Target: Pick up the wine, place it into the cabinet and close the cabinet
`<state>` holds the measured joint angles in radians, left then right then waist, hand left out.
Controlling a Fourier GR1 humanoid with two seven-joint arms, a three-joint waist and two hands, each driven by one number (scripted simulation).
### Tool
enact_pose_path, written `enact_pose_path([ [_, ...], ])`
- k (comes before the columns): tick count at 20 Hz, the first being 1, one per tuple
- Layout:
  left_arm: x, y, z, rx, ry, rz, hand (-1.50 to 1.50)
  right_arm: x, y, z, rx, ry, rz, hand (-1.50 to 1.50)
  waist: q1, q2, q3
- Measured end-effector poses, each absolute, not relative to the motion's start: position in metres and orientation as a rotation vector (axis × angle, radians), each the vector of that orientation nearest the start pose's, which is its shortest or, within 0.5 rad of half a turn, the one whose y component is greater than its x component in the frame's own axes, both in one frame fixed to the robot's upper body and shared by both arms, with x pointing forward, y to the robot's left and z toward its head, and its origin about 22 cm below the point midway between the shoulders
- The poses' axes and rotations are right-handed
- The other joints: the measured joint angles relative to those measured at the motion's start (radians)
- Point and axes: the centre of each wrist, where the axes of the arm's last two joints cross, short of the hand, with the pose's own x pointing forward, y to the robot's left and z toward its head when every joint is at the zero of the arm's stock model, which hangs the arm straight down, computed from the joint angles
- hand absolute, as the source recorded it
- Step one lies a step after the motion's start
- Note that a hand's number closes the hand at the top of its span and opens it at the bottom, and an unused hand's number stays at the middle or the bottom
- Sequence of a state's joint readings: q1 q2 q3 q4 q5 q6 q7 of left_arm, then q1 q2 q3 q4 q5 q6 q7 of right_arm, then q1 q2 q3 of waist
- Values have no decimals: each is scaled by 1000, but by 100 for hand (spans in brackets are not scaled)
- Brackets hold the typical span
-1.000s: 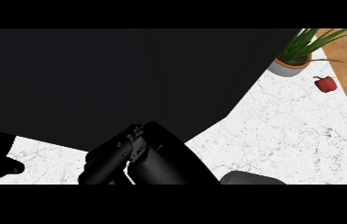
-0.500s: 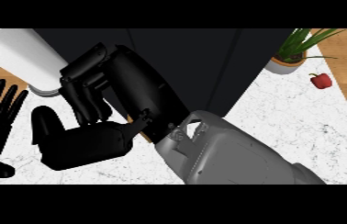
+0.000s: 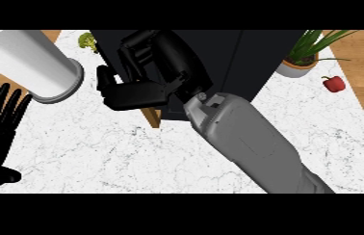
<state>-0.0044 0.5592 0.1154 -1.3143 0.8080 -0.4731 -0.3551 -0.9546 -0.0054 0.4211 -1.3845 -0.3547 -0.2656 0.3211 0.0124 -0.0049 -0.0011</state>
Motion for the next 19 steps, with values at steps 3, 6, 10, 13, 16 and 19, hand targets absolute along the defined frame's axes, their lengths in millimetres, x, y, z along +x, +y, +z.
enact_pose_path([
  [3,235,407,21,-404,-1845,131,-150,330,-14,200,526,-1744,498,150,2,-11,-1],
  [6,237,405,18,-403,-1843,129,-150,336,-17,197,544,-1749,527,150,3,-18,-4],
  [10,244,405,26,-415,-1848,126,-150,343,-21,193,560,-1756,561,150,8,-25,-8],
  [13,246,402,29,-423,-1849,119,-150,348,-24,190,558,-1769,586,150,14,-29,-10],
  [16,247,402,31,-436,-1845,110,-150,352,-28,186,563,-1791,603,150,21,-34,-13],
  [19,247,402,35,-450,-1848,104,-150,354,-31,184,571,-1800,614,150,25,-37,-15],
])
